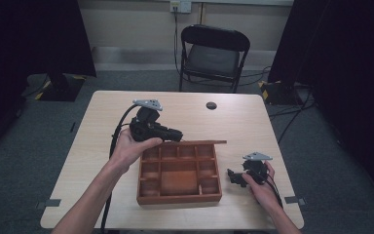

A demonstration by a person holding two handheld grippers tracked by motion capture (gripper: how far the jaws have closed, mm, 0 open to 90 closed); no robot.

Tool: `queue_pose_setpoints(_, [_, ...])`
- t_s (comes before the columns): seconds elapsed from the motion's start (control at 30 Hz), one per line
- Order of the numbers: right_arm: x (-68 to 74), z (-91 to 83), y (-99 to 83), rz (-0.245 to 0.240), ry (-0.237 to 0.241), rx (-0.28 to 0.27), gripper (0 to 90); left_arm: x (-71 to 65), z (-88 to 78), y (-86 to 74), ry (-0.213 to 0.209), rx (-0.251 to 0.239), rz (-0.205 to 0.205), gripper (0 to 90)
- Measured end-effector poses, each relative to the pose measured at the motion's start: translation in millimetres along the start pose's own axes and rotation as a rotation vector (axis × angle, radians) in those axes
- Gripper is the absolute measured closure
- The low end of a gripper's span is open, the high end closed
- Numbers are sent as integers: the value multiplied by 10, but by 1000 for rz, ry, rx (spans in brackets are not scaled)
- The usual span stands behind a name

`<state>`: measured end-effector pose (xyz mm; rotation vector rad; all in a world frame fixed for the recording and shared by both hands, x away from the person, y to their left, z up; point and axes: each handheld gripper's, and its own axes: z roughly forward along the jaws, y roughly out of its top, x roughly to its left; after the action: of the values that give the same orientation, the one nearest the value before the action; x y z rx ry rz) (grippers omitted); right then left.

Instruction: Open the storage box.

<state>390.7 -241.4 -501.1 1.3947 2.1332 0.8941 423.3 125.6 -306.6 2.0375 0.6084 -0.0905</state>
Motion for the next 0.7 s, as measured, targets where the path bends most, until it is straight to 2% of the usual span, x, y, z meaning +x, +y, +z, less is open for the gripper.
queue_pose_setpoints(0.4, [1, 1, 1, 0, 0, 1, 29, 39, -9, 37, -5, -2, -23, 824])
queue_pose_setpoints(0.7, [2, 2, 3, 2, 1, 3, 28, 38, -10, 36, -2, -5, -25, 824])
